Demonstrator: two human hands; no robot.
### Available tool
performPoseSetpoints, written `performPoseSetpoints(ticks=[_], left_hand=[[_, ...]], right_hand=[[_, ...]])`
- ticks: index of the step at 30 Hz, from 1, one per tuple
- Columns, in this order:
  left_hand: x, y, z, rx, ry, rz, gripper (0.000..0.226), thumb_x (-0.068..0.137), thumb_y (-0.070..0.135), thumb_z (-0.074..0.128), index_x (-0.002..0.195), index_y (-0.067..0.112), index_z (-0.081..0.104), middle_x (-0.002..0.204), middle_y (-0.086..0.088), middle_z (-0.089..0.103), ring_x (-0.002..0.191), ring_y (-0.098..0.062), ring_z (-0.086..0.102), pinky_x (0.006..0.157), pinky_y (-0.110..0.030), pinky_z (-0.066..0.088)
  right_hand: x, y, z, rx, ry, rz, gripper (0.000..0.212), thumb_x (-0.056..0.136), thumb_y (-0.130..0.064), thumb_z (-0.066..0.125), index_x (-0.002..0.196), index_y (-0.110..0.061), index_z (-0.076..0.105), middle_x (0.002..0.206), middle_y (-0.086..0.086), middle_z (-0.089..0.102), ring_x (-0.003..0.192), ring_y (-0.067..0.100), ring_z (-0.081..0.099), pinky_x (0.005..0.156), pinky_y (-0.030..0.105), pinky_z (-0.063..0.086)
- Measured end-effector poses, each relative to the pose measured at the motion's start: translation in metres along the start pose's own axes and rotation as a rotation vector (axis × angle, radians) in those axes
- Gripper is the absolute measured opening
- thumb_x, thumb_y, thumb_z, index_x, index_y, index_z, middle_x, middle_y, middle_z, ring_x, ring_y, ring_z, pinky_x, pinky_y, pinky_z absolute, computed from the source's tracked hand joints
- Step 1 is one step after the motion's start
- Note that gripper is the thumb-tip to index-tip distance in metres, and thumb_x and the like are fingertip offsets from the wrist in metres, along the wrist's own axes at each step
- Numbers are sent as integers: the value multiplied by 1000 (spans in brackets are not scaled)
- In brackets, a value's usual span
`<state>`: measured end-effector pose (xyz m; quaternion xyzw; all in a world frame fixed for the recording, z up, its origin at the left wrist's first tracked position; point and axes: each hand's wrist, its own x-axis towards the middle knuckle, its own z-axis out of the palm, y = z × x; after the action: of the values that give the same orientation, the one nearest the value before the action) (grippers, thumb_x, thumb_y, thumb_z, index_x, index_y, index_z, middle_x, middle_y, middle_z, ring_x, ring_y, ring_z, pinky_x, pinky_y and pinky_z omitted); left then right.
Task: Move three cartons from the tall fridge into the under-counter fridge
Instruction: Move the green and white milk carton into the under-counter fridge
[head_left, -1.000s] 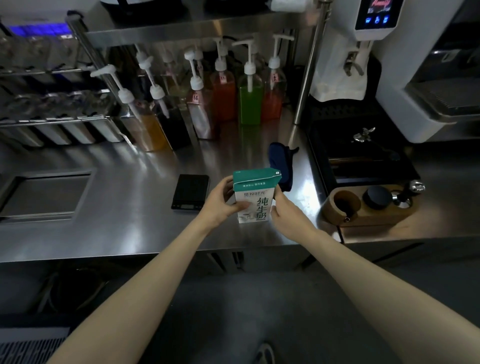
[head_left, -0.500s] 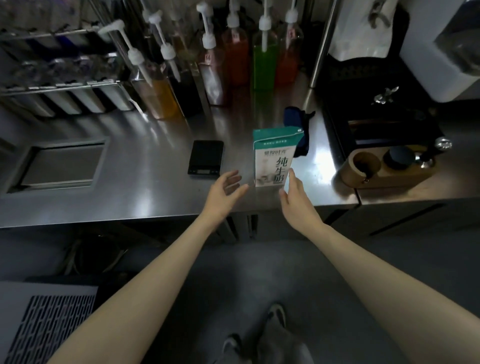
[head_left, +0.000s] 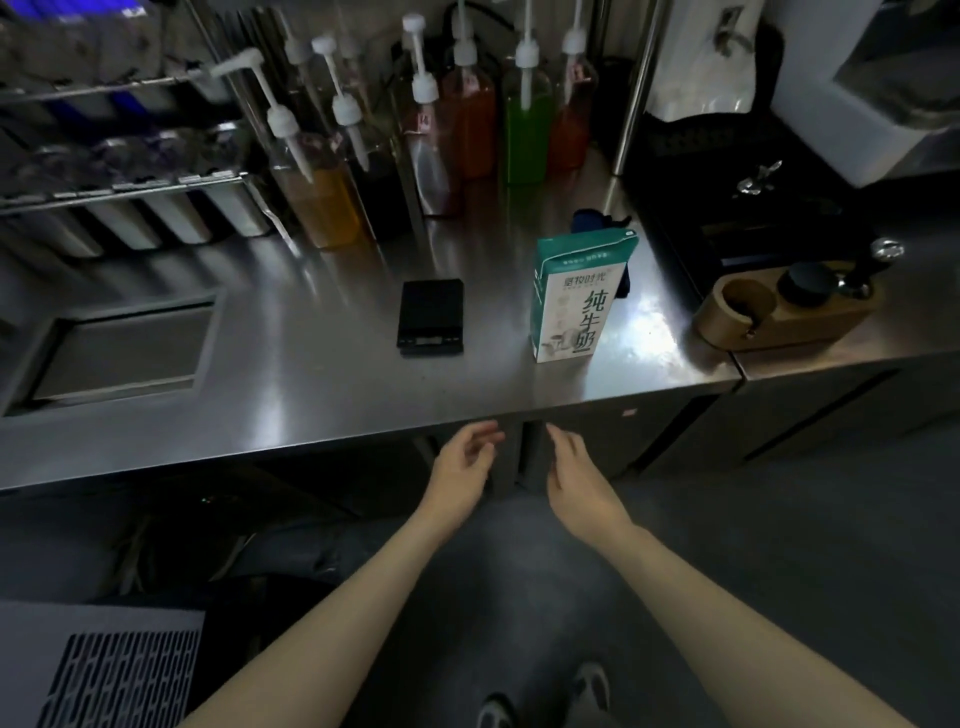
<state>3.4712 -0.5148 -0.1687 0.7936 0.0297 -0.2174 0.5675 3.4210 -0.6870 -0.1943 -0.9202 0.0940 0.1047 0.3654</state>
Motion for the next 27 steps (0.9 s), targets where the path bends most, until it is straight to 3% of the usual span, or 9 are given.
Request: performPoseSetpoints(ticks=[6, 11, 13, 16, 19, 21, 25, 27], left_hand=[[14, -30, 8, -45, 9, -68, 37, 105, 2, 46, 138, 16, 55, 130, 2, 64, 128, -17, 59, 115, -45, 45], [32, -48, 16, -53, 34, -98, 44, 106, 1, 42, 149, 7, 46, 141, -8, 59, 134, -23, 54, 118, -47, 41], [43, -59, 20, -31, 27, -96, 48, 108, 5, 42, 155, 7, 38, 149, -10, 54, 142, -26, 49, 120, -49, 38], [57, -77, 32, -44, -24, -69, 49, 109, 14, 44, 157, 17, 35, 153, -5, 51, 143, -24, 47, 121, -51, 36], [73, -93, 40, -22, -38, -10, 52, 108, 15, 46, 156, 27, 32, 147, 6, 49, 133, -13, 48, 118, -37, 36], [85, -102, 46, -13, -36, 17, 60, 106, 7, 47, 159, 24, 26, 141, 7, 48, 132, -9, 46, 115, -26, 34], [103, -111, 51, -43, -5, 33, 63, 102, 2, 50, 159, 20, 30, 144, 6, 49, 134, -9, 45, 118, -29, 35], [105, -115, 52, -40, 9, 38, 62, 101, -1, 47, 158, 20, 32, 143, 6, 50, 132, -8, 47, 108, -17, 38]], right_hand=[[11, 9, 31, 100, -30, 63, 65, 98, -2, 45, 159, -7, 24, 155, 11, 36, 139, 29, 44, 117, 38, 34], [35, 26, 50, 125, -19, 109, 65, 97, -1, 46, 158, -6, 27, 157, 15, 37, 143, 29, 40, 117, 30, 27], [49, 32, 58, 140, -14, 129, 65, 97, 0, 46, 159, -3, 26, 157, 18, 39, 145, 31, 38, 119, 30, 26], [67, 44, 71, 138, -34, 110, 68, 96, -2, 49, 159, -7, 26, 153, 19, 46, 139, 36, 45, 115, 40, 37], [84, 49, 82, 151, -52, 65, 73, 96, -6, 52, 161, -18, 23, 149, 18, 52, 130, 39, 54, 105, 44, 46], [93, 53, 91, 160, -53, 62, 73, 96, -7, 53, 161, -20, 23, 152, 15, 49, 130, 37, 54, 106, 42, 47], [104, 55, 102, 214, -8, 62, 63, 96, -11, 54, 155, -16, 33, 149, 15, 52, 130, 35, 55, 100, 32, 45], [103, 59, 106, 190, 2, 38, 65, 95, -11, 55, 155, -17, 31, 146, 15, 54, 126, 36, 57, 93, 31, 46]])
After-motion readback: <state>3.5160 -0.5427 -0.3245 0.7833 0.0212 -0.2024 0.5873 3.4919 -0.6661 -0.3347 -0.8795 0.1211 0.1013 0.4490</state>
